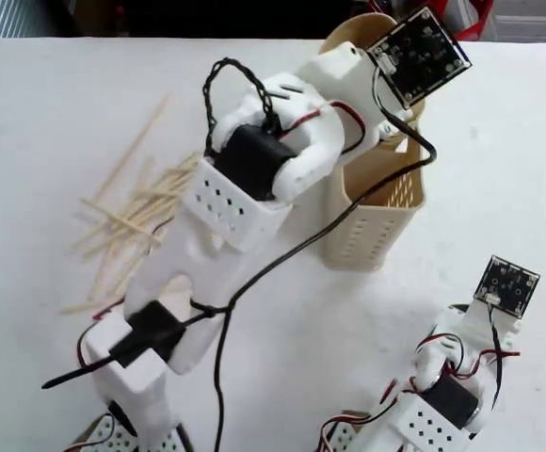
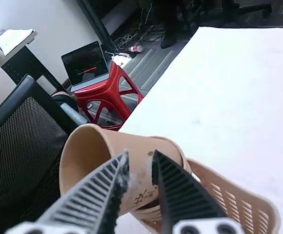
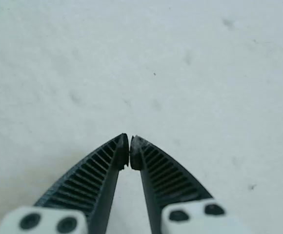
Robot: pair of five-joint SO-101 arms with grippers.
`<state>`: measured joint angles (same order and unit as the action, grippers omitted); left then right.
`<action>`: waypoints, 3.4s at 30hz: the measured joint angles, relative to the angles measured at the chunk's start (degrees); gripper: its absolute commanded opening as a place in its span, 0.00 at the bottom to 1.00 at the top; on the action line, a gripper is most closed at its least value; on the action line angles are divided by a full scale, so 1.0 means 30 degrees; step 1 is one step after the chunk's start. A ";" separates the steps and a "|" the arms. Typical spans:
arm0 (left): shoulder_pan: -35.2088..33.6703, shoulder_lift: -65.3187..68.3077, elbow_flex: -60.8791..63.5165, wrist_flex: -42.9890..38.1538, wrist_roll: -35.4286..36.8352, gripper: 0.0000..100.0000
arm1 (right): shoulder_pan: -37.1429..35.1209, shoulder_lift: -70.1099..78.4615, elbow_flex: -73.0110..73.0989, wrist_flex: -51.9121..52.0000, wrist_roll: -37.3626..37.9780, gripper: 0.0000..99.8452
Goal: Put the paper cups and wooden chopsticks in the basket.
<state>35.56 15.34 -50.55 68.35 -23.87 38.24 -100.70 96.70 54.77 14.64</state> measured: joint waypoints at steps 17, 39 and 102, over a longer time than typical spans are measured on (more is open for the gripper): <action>0.1407 0.3341 0.0176 -0.0703 0.0000 0.10 | -0.0029 0.0000 0.0000 0.0000 0.0000 0.02; 0.0088 0.4366 0.0176 -0.0703 -0.0234 0.10 | -0.0029 0.0000 0.0000 0.0000 0.0000 0.02; -0.0850 1.0755 -1.3040 0.6447 -0.0205 0.10 | -0.0029 0.0000 0.0000 0.0000 0.0000 0.02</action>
<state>33.01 47.60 -89.67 87.69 -24.48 38.15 -100.70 96.70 54.77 14.64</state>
